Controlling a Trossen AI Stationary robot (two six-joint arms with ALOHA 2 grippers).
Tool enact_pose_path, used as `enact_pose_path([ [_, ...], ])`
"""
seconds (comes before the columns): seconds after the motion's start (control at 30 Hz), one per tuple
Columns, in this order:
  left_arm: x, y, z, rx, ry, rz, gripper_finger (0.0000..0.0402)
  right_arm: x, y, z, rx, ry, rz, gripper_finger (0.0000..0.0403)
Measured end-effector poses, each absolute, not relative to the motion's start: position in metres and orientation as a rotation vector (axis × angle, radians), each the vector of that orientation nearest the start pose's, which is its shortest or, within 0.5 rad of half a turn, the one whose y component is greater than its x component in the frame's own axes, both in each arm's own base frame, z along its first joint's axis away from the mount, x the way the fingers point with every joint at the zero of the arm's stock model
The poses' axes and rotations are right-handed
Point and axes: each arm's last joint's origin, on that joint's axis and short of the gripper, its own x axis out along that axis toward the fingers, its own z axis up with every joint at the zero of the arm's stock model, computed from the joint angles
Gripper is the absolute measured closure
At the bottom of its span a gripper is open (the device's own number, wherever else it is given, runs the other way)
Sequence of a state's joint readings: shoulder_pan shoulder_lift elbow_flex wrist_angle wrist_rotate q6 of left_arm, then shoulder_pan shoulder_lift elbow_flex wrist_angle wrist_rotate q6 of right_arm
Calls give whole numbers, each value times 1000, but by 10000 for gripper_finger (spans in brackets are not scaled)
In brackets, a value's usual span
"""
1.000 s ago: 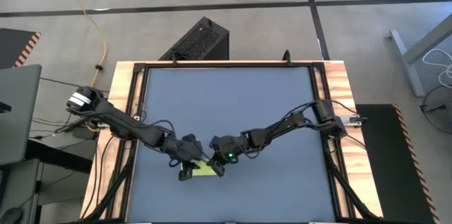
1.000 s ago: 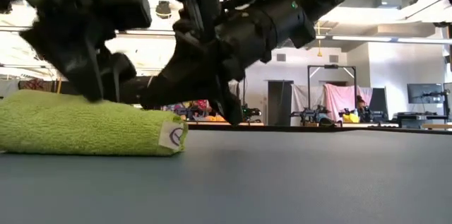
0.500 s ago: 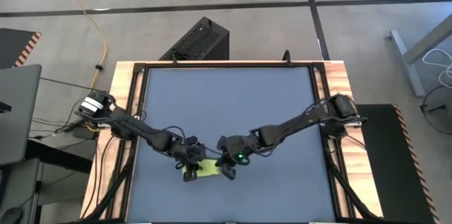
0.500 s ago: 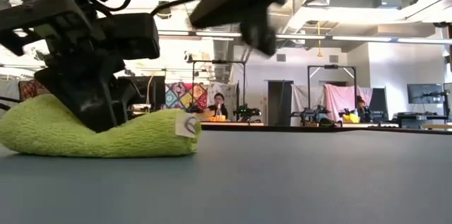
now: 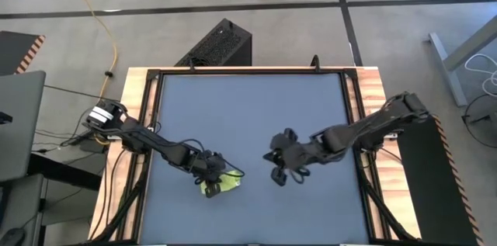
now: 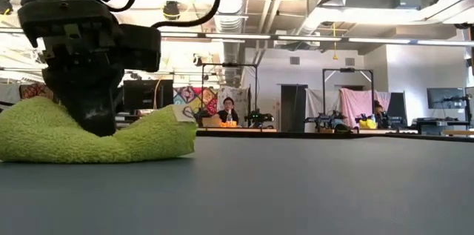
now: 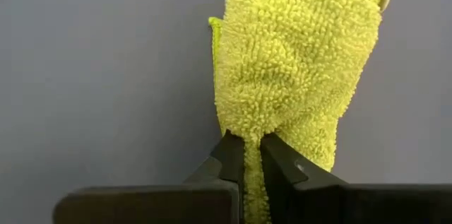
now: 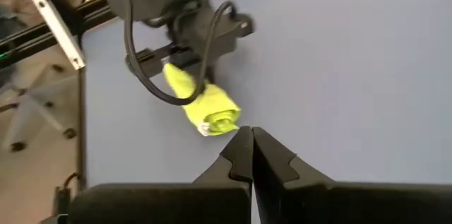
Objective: Roll towel
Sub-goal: Roll the green towel
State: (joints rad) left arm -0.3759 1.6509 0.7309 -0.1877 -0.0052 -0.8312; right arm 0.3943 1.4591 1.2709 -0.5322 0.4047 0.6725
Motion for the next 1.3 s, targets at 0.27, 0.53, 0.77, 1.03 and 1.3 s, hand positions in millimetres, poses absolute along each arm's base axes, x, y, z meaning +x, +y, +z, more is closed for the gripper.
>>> enact_pose_path([
  [0.27,234,-100,137,-692,1057,420,399,262,95,338,316,609,-318,381],
  [0.53,156,-107,131,-1004,827,814,401,254,91,343,283,608,-329,381],
  [0.77,136,-91,142,-1005,695,999,401,257,87,342,288,639,-293,381],
  [1.03,140,-69,148,-978,669,1136,401,259,81,341,336,676,-243,381],
  [1.3,146,-63,149,-987,664,1135,340,258,84,341,345,677,-234,381],
])
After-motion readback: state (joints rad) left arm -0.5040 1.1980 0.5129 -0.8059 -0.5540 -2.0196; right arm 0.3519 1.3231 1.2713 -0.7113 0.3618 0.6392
